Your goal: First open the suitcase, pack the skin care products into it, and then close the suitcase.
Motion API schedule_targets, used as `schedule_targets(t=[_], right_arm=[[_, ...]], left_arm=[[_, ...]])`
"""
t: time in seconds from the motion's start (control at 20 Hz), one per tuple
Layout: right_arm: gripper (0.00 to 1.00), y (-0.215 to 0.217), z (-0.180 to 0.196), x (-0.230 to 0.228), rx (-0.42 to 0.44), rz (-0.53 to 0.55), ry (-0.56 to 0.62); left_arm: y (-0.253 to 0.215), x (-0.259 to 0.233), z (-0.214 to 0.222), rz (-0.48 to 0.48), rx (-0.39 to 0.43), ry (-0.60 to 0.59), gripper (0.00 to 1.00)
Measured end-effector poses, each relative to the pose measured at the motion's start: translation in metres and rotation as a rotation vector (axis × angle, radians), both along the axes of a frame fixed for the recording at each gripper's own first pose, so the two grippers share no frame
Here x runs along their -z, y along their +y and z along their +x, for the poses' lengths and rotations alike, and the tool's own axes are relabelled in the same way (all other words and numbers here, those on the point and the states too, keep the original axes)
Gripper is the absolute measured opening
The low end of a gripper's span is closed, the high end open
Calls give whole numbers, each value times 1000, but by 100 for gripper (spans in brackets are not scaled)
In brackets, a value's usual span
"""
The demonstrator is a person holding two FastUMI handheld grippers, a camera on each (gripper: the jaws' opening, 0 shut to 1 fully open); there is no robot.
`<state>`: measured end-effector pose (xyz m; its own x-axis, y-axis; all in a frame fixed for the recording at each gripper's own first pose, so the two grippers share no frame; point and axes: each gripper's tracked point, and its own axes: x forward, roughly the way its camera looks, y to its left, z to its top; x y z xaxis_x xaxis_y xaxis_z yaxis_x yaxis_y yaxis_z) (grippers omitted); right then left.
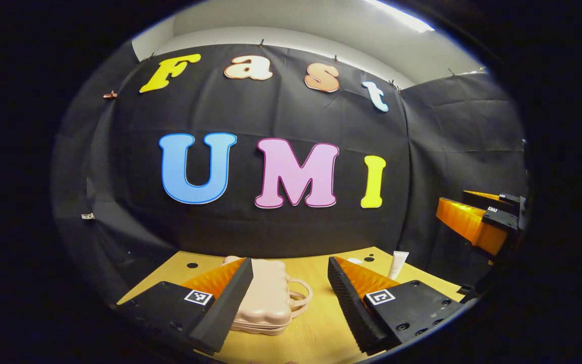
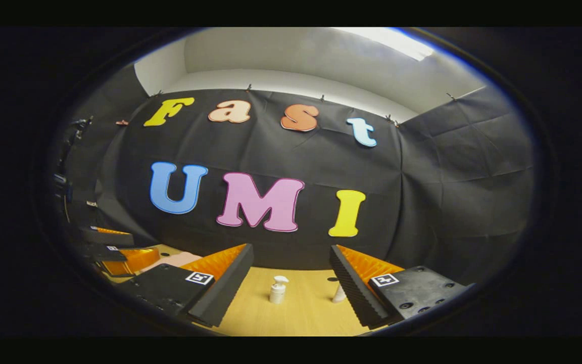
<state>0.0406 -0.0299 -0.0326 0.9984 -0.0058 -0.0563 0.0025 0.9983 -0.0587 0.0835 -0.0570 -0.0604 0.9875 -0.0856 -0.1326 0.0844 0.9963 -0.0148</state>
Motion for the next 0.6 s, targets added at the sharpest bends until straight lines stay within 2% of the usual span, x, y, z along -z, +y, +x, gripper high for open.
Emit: schedule_targets(t=[0.35,0.6], right_arm=[[96,-28,65,23,-33,-1,22],[97,-69,105,56,-11,34,64]], left_arm=[[-45,78,95,57,29,129,94],[-74,157,154,85,28,270,95]])
